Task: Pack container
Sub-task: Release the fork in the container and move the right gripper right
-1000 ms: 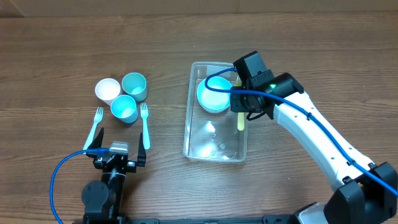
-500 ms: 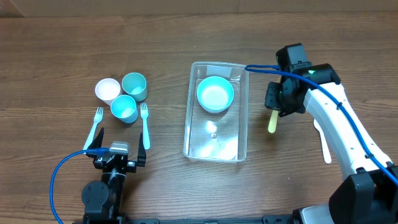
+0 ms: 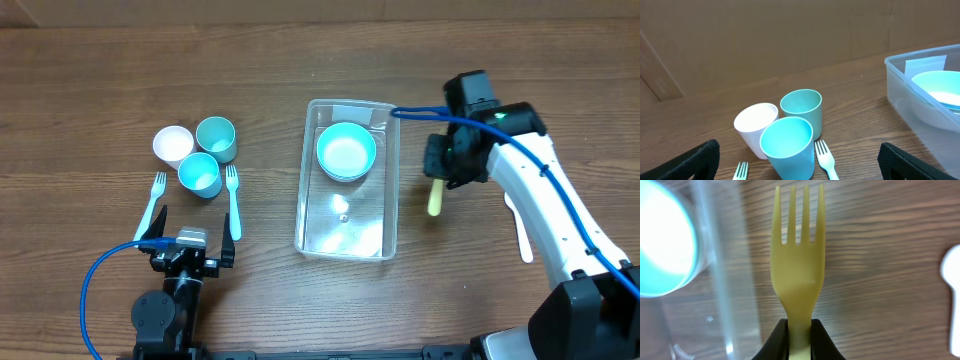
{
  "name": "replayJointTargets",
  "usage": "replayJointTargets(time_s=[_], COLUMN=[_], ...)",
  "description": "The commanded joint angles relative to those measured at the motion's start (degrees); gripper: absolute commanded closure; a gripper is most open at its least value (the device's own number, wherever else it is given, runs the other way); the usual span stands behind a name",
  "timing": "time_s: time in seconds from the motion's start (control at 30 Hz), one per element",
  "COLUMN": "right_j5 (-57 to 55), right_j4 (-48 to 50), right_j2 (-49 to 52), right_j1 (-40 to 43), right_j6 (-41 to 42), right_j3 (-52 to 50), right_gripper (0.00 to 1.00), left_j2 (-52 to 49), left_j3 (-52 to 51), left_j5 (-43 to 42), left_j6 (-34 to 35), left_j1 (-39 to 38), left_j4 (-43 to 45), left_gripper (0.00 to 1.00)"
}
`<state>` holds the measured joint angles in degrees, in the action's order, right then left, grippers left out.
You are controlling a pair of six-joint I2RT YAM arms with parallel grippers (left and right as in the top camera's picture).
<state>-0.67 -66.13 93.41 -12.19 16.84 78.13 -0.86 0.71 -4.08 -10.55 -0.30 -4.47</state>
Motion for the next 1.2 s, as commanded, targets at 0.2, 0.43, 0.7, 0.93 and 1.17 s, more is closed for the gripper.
replayJointTargets(time_s=[0.2,0.43,0.7,0.93,1.17], right_j5=[1.1,0.1,-0.3,-1.5,-7.7], right_j4=[6.4,11.3,15.8,13.9,-0.4], right_j2=[-0.3,3.1,6.9,6.8,3.1], right_j1=[-13.0,-13.6,-13.6,-13.6,-12.8], right_j6=[1.7,2.9,2.9,2.6,3.6], right_j3=[1.8,-0.5,-0.5,1.8,16.7], right_gripper=[0.96,0.95,0.94,0.50,0.46], left_j2=[0.6,0.6,0.6,0.6,0.6], left_j3=[-0.2,-0.2,-0.2,-0.2,-0.2], left_j5=[-0.4,-0.4,-0.4,-0.4,-0.4], left_j6=[-0.6,-0.6,-0.6,-0.6,-0.6], left_j1=[-0.1,-0.1,-0.1,-0.1,-0.1], left_j4=[0.1,0.1,0.1,0.1,0.1], left_gripper=[0.00,0.00,0.00,0.00,0.00])
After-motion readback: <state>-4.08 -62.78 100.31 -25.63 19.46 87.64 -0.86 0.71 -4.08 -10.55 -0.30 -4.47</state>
